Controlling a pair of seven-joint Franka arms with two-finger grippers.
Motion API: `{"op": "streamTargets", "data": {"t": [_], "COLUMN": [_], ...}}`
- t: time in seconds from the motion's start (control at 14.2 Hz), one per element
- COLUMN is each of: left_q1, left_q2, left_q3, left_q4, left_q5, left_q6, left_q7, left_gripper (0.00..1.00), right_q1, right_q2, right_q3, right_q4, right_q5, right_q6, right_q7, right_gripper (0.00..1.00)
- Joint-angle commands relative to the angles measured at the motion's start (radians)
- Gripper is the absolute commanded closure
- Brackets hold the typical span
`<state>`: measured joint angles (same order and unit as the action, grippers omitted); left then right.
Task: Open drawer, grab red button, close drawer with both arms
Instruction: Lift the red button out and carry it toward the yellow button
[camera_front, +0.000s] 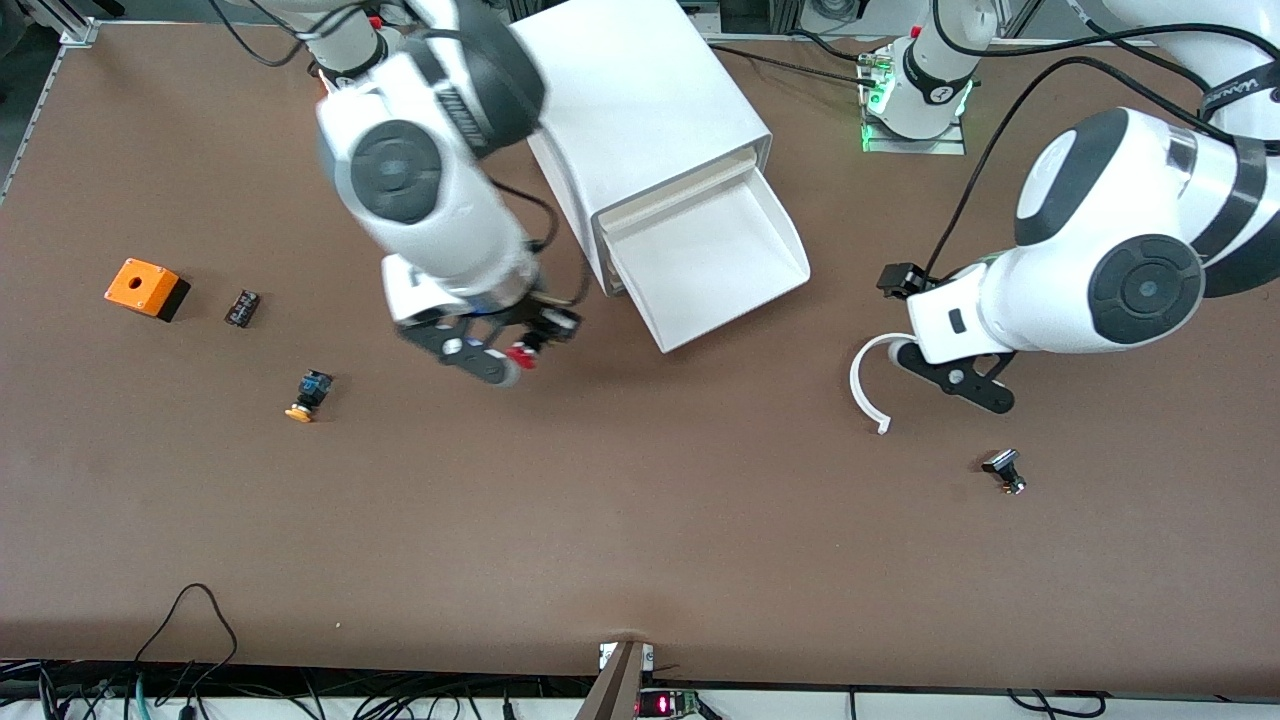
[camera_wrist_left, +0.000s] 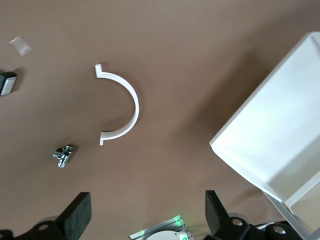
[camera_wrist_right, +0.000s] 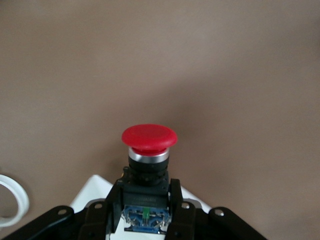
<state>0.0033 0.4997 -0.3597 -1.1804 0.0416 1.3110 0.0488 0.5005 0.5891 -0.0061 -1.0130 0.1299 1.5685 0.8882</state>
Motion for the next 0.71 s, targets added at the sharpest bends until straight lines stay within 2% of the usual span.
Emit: {"op": "streamTargets", "data": {"t": [0.0,0.14,0.35,0.49,0.63], "left_q1": [-0.02,-0.035,-0.045,-0.055,-0.089], "left_q2": [0.031,0.03,0.017,0.016,0.017], "left_q3": [-0.007,-0.01,-0.012,-0.013,-0.012], "left_q4": [0.031,-0.004,-0.102,-0.151,-0.194], "left_q5": [0.018,-0.02,-0.026,-0.026,-0.014], "left_q6": [0.011,0.075,0.189,0.261,0.313], "left_q7": [-0.193,-0.379,-0.469,-0.57,-0.659], "left_gripper": [0.0,0.0,0.0,0.0,0.0], "right_q1": [-0.086,-0.092,-0.094,-0.102,-0.123], "right_q2": [-0.061,-0.072,-0.077,-0.092,-0.101], "right_q3": [-0.023,-0.136,-0.259,-0.29,-0.291], "right_q4": [-0.114,-0.2,-0.349,-0.488,-0.649], "right_q5": [0.008,0.01,0.025,0.027,0.03], "right_q6": [-0.004,0.053,0.197,0.345,0.534], "right_q7": [-0.274,-0.504,-0.766,-0.869,-0.914], "right_gripper": [1.0,1.0,1.0,1.0,1.0]}}
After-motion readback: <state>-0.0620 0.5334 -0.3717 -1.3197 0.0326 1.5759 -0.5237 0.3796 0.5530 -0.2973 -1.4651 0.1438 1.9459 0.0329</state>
